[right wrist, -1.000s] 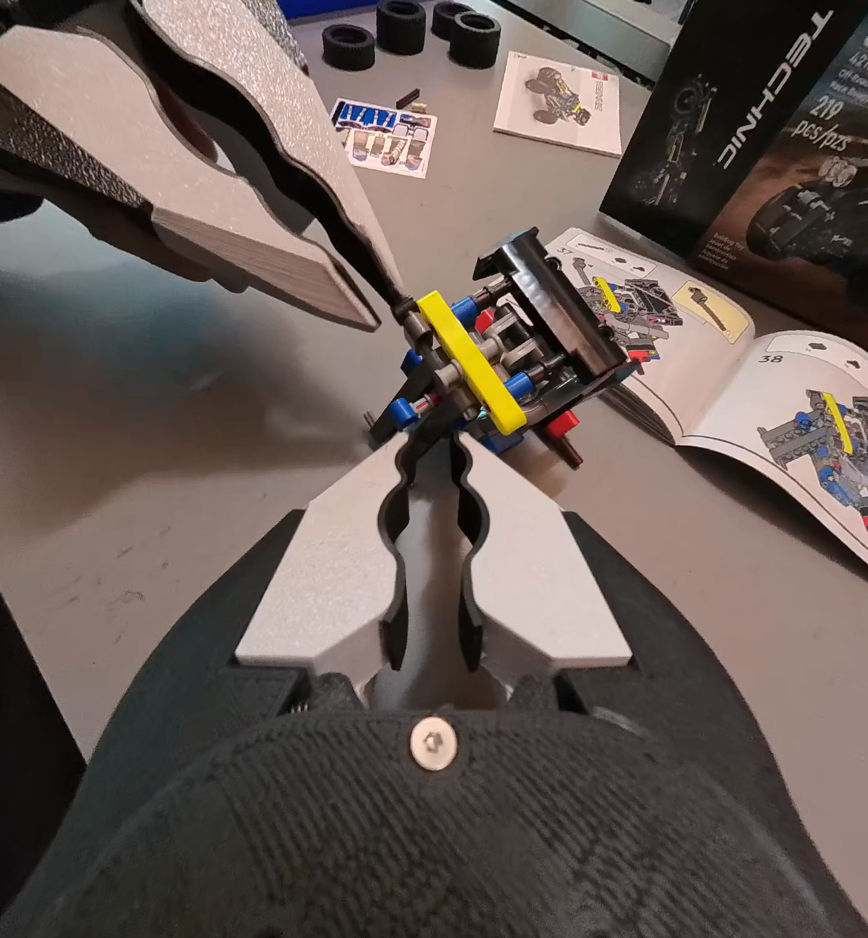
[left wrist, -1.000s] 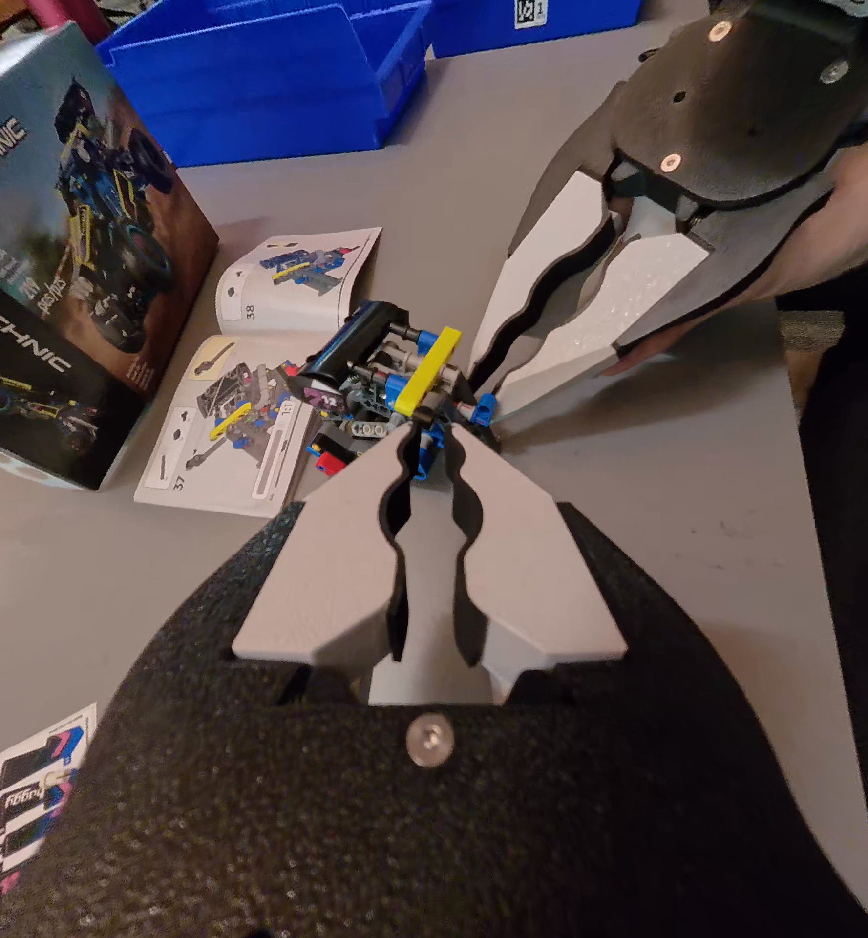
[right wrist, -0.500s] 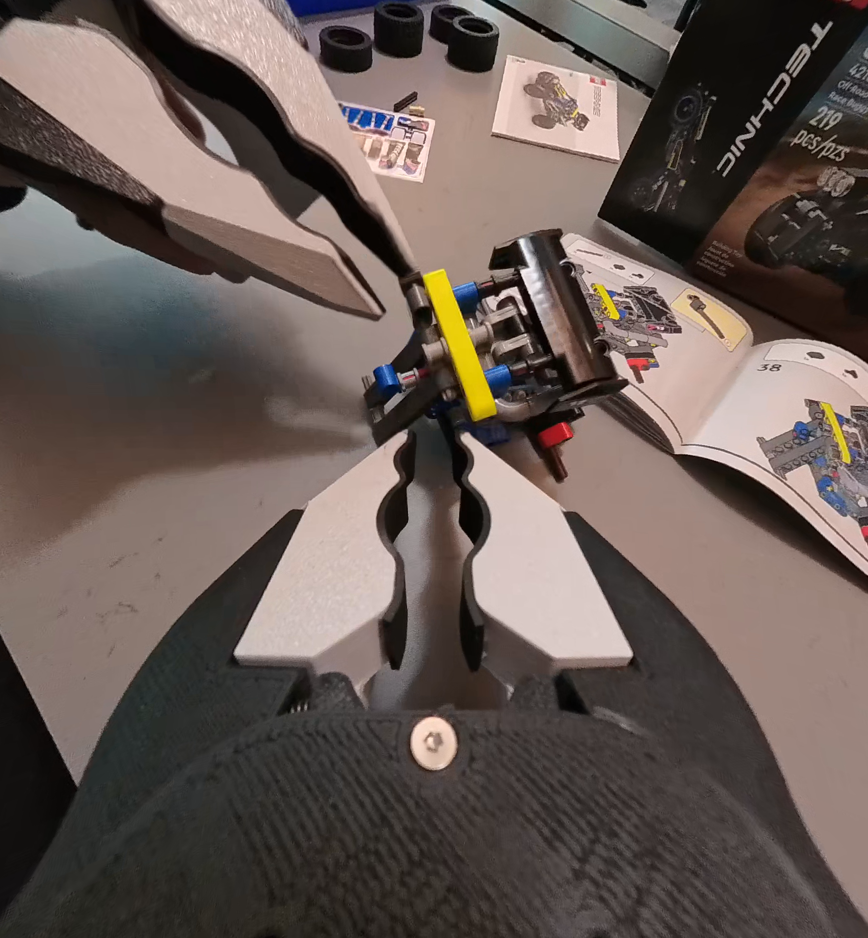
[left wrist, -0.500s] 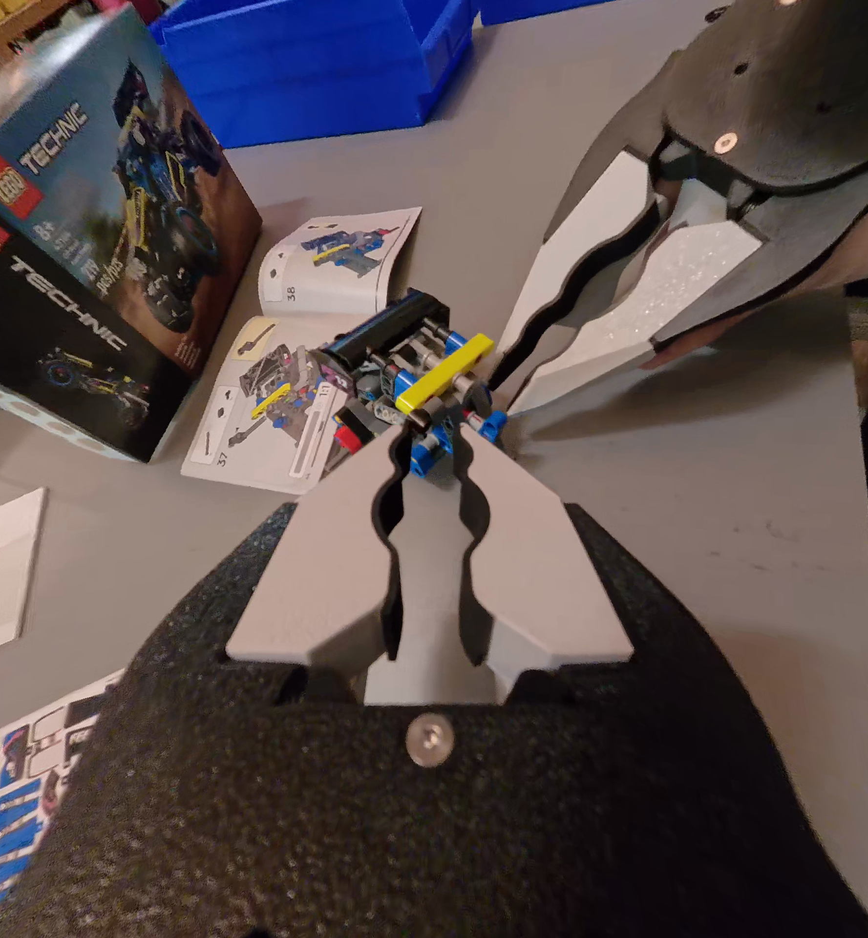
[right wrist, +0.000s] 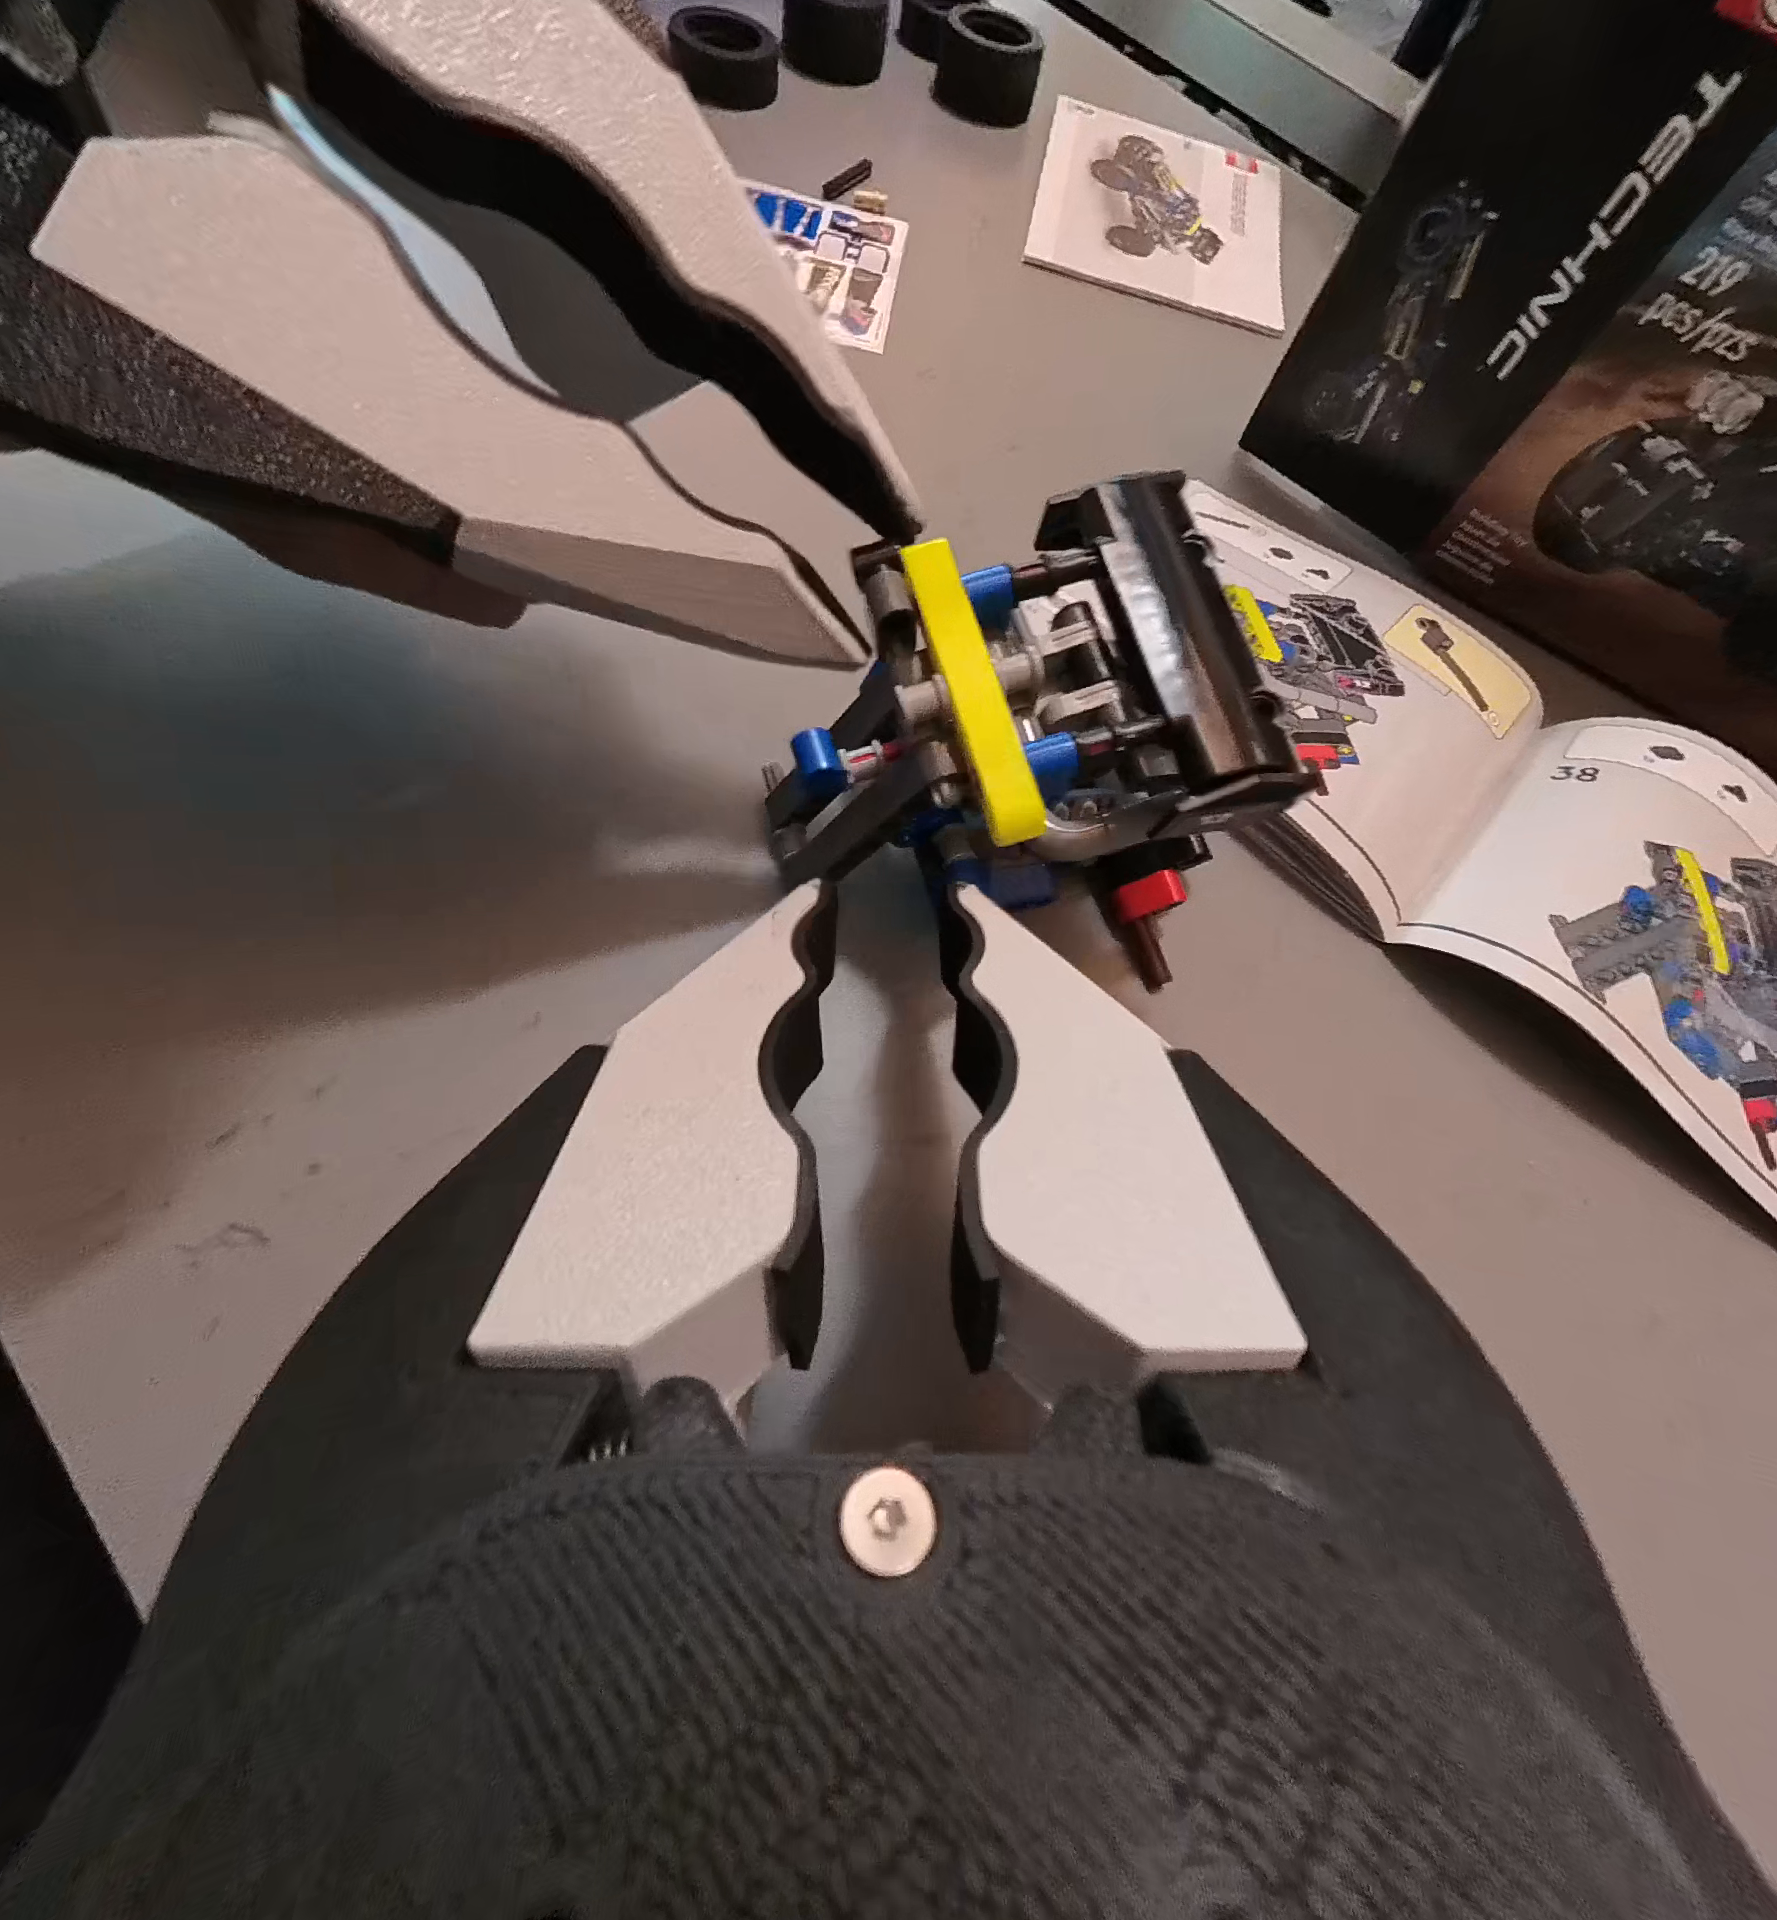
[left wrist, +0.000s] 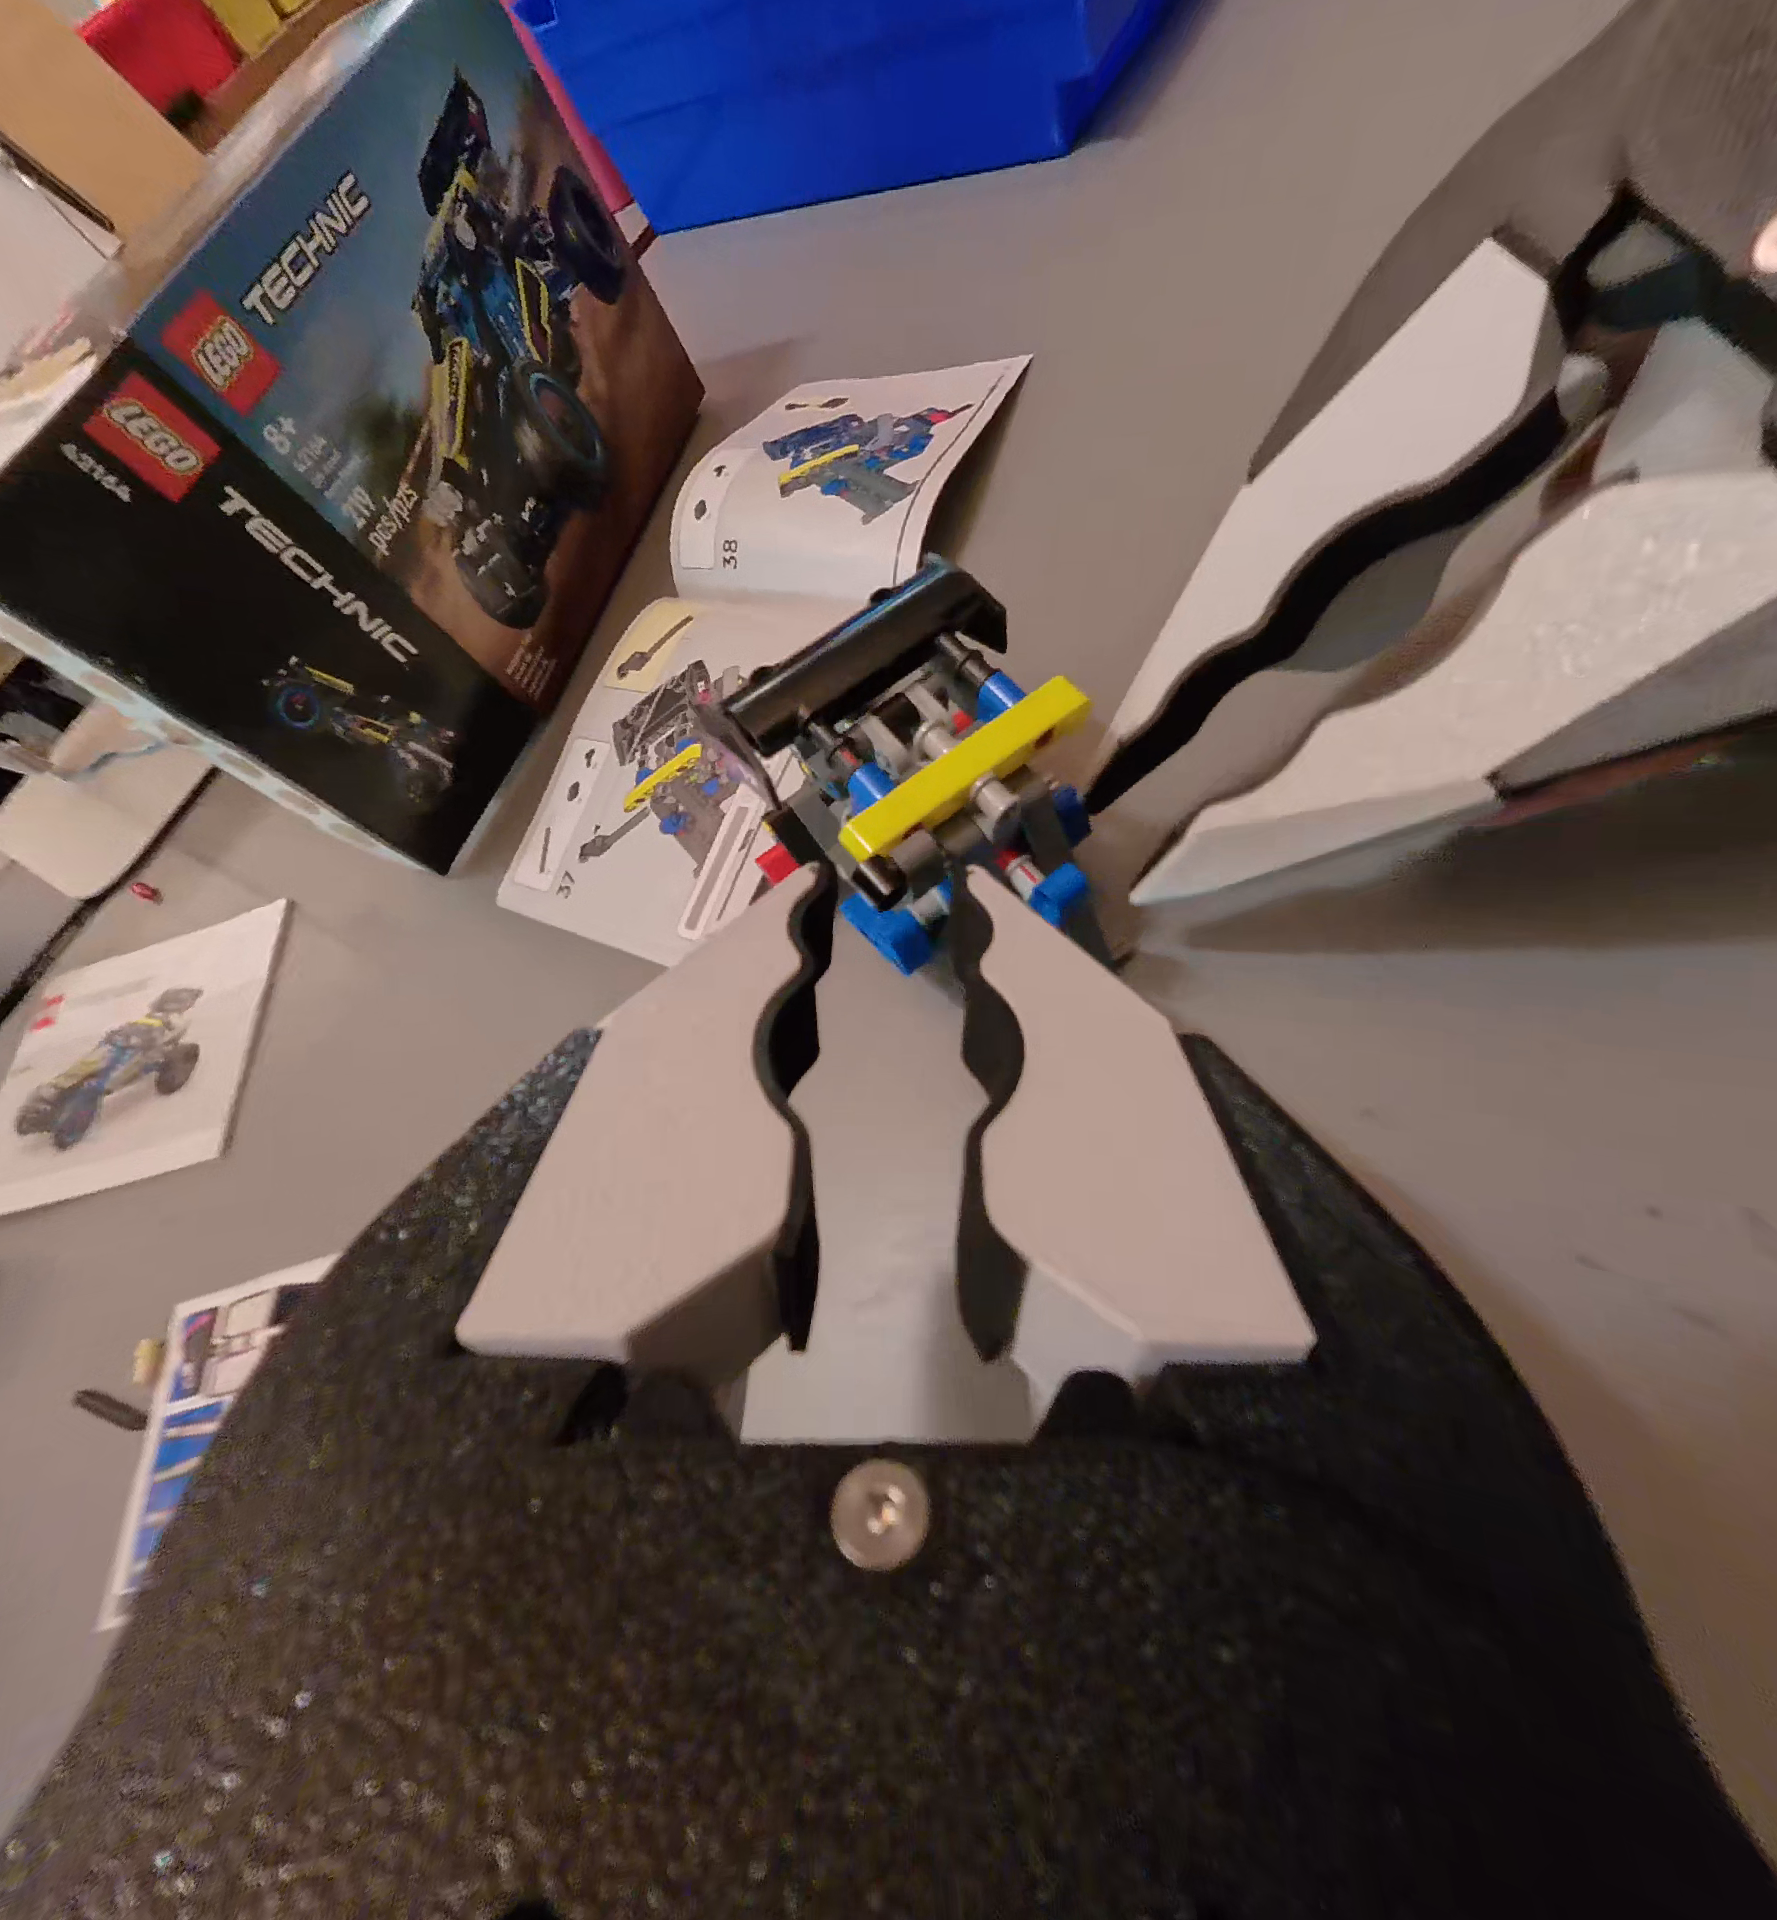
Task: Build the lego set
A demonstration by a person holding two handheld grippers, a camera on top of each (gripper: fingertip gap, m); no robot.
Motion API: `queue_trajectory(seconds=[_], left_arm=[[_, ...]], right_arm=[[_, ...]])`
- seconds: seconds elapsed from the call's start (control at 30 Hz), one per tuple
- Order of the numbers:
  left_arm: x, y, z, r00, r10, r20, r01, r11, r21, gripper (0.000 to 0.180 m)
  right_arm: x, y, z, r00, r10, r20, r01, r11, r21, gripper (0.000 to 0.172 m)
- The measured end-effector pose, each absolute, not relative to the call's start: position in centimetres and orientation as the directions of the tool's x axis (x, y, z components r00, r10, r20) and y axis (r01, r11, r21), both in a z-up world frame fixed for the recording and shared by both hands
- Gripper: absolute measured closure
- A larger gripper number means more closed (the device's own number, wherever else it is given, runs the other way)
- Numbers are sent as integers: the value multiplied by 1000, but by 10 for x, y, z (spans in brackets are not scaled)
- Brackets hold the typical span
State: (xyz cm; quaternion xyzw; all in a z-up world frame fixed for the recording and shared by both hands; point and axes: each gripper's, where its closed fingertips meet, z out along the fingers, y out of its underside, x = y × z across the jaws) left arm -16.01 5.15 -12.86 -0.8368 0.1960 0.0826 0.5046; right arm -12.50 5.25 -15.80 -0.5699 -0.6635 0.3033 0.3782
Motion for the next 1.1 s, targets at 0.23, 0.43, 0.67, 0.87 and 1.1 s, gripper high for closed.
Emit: queue_trajectory(seconds=[0.23, 0.43, 0.67, 0.87, 1.1], left_arm=[[-151, 47, -127, 944, -256, -210, -301, -403, -864, 154], [-157, 45, -126, 961, -195, -198, -262, -397, -880, 133], [-148, 47, -140, 974, -144, -177, -222, -413, -884, 118], [-152, 57, -144, 986, -49, -161, -165, -454, -876, 115], [-155, 59, -143, 954, 29, -299, -255, -452, -855, 133]], right_arm=[[-131, 38, -164, -124, 968, 216, 541, 249, -804, 154], [-130, 26, -166, -215, 948, 233, 521, 313, -794, 150], [-99, 83, -148, -122, 938, 325, 559, 336, -758, 144], [-112, 110, -111, -122, 910, 398, 410, 411, -815, 120], [-128, 118, -111, -206, 867, 454, 438, 497, -749, 97]])
